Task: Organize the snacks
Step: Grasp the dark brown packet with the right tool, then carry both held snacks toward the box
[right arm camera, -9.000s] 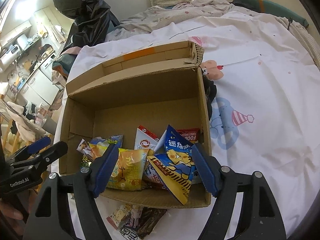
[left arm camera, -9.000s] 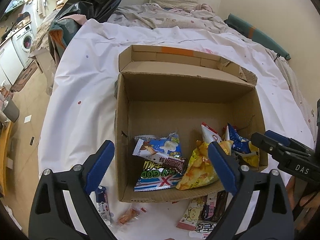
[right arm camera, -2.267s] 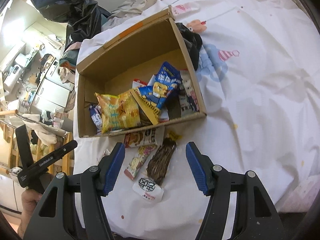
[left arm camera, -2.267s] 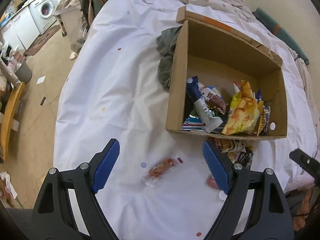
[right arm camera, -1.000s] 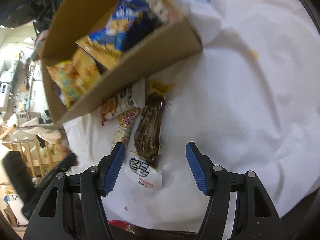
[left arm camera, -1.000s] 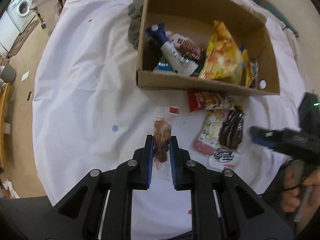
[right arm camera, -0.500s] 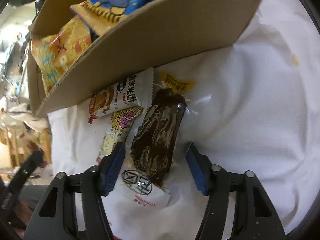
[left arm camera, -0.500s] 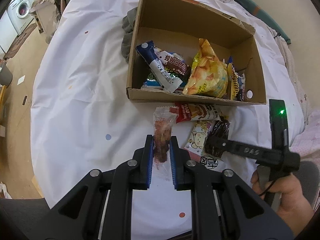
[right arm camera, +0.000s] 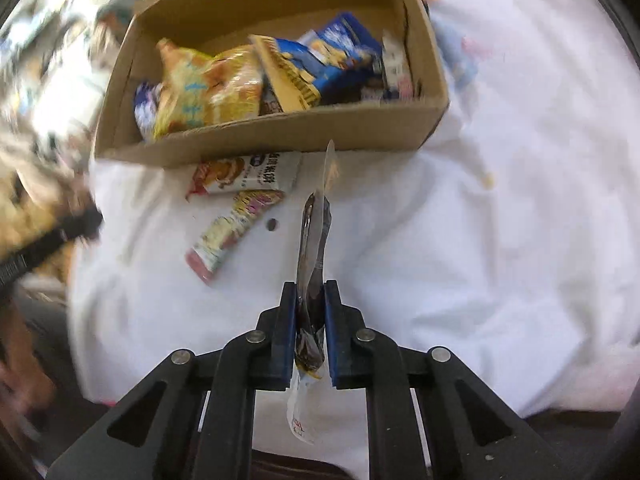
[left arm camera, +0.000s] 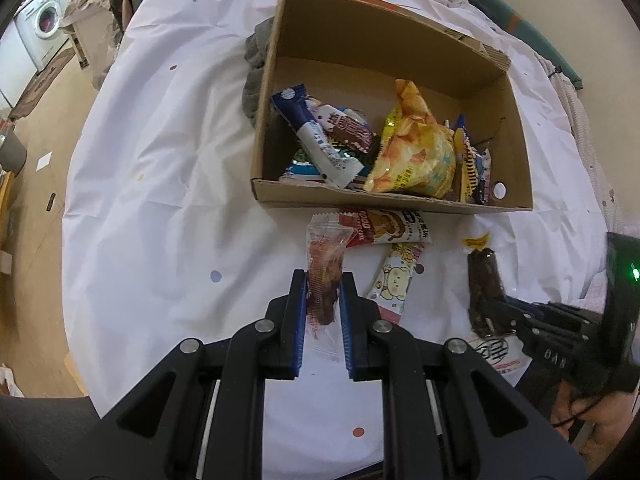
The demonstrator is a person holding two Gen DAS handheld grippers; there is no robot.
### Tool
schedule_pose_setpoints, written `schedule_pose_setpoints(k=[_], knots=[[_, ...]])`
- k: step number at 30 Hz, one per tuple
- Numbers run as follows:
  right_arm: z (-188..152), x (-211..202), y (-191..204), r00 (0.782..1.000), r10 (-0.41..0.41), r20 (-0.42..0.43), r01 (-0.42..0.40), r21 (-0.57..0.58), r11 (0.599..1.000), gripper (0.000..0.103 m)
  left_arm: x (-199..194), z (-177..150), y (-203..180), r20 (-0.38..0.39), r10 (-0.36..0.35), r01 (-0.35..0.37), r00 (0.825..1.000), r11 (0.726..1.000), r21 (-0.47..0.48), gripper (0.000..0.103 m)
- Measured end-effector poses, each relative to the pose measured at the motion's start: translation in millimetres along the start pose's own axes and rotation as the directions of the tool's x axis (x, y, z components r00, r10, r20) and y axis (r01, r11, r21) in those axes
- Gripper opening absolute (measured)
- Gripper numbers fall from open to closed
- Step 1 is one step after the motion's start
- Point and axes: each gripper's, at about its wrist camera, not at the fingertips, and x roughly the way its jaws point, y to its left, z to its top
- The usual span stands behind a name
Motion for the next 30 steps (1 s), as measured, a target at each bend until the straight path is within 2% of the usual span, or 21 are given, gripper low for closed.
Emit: schedule_pose_setpoints(k=[2,10,15,19,24,27,30], knots=[[-3.4,7.6,8.3,1.000,-0.018,-0.025,0.017,-0.036,0.999,0.013,-0.2,-0.3,-3.6,0.002,-0.003,0.003,1.000,1.000,0.012,0.013],[0.7,66.3,13.5,0.987,-0.039,-0.158,0.035,-0.032,0.999,0.014,2.7,-1.8,-4.0,-0.010,-0.002,0.002,1.000,1.000,0.019,0.013],[0.1,45.4,11.8,0.997,-0.008,-0.082,0.007,-0.020,1.000,0.013,2.8,-2.1,-2.3,-0.005,0.009,-0.008,1.000,1.000,0.015,0.013],[-5.8,22.3,-1.8,0.994,0.100,-0.045,-0.098,0.043,0.994,0.013,3.6,-2.2,-0.5,-0.002,0.020,-0.020,1.000,1.000,0.005,0.013],[-10.3,-16.0,2.0,0.972,0.230,0.039,-0.232,0.039,0.972,0.013,0.7,-4.2,-2.3,0.010,0.022,-0.022,1.000,1.000,0.002,0.013],[-11.9,-38.2,9.0,0.961,0.260,0.097,-0.260,-0.008,0.966,0.013,-8.8,-4.5,-1.4,0.019,0.008,-0.008,1.000,1.000,0.003,0.013],[-5.9,-58.2,12.7,0.947,0.281,0.157,-0.279,-0.036,0.960,0.013,-24.8,0.3,0.5,0.062,0.025,-0.025,0.998,1.000,0.010,0.013]])
